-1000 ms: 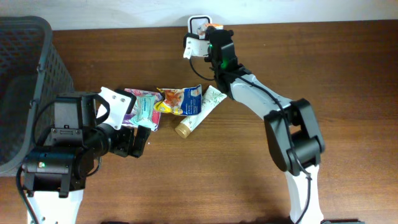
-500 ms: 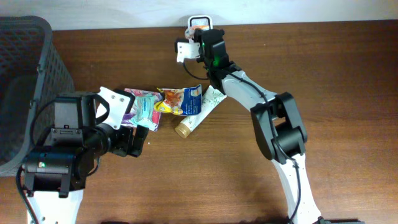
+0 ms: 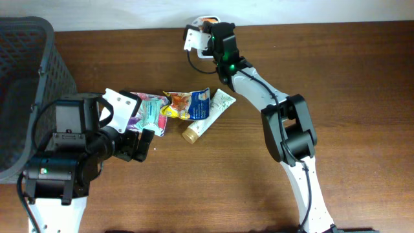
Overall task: Scan the item barcode
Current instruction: 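Hold the orange tissue pack over the scanner window with right gripper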
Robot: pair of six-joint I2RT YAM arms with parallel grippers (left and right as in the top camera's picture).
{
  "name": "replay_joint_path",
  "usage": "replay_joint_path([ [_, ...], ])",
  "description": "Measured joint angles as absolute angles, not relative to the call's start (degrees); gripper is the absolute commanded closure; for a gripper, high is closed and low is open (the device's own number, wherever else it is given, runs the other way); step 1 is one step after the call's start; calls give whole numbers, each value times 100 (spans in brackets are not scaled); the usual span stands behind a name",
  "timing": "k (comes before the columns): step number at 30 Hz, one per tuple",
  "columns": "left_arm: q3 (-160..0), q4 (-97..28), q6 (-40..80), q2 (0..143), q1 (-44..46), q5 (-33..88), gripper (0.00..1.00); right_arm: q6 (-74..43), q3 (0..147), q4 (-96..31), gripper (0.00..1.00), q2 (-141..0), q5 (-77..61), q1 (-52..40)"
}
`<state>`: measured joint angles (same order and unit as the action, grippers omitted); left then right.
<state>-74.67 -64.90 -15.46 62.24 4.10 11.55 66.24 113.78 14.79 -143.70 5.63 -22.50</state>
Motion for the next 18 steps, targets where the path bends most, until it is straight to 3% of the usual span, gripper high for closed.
replay_joint_path([
  [18,-7467,-6401,-1546,6495,410,1153,1,6316,11507,1269,96,-14435,484,-2145],
])
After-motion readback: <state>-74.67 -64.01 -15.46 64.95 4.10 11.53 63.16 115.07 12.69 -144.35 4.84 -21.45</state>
